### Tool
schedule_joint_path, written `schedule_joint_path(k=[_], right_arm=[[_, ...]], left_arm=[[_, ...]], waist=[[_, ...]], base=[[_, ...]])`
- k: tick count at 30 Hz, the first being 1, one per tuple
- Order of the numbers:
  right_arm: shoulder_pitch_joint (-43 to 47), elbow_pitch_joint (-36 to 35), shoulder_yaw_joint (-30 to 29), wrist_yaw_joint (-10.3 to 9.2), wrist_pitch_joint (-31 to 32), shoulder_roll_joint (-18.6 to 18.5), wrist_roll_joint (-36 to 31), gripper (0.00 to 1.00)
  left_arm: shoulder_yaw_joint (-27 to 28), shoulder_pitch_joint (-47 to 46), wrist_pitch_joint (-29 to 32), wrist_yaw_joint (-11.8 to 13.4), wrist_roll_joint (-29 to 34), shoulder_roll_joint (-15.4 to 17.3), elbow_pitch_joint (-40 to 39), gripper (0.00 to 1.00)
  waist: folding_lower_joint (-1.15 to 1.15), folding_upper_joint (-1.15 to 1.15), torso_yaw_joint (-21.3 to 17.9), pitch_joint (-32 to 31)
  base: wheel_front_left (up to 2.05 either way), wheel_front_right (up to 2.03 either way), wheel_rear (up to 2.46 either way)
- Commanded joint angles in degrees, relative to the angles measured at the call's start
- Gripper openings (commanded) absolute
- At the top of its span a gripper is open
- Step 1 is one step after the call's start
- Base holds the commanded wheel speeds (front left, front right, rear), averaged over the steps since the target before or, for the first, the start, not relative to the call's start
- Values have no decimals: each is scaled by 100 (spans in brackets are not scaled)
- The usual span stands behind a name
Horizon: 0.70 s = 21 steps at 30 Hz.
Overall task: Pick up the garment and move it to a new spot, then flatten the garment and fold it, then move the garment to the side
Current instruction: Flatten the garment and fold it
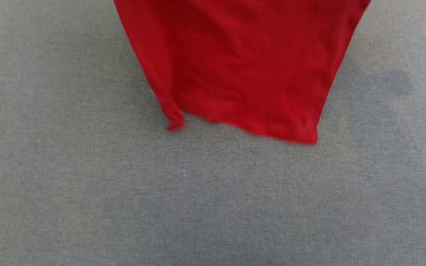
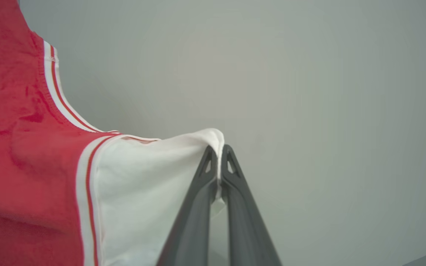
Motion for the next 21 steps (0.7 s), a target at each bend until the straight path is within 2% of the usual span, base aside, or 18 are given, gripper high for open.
schedule_joint_path(k=[1,7,13,17,21], right_arm=[[-349,178,61,-4,-86,105,-123,0],[-1552,1059,204,-4,-471,426,-493,0],[-2536,1846,380,-4,-852,693,-688,0],[-2886,2325,584,-4,-1062,835,-660,0],[-2848,2630,894,-4,-1248,933,-490,0]], left_arm=[[57,-326,-143,48,127,-106,113,0],[173,-1228,-546,9,350,-389,765,0],[263,-1863,-847,-93,356,-529,1374,0],[236,-1939,-1050,-156,296,-576,1693,0],[129,-1791,-1195,-196,203,-648,1968,0]], waist=[[0,30,-54,323],[0,30,-54,504],[0,30,-88,634],[0,30,-107,765],[0,30,-103,884]], base=[[0,0,0],[0,0,0],[0,0,0],[0,0,0],[0,0,0]])
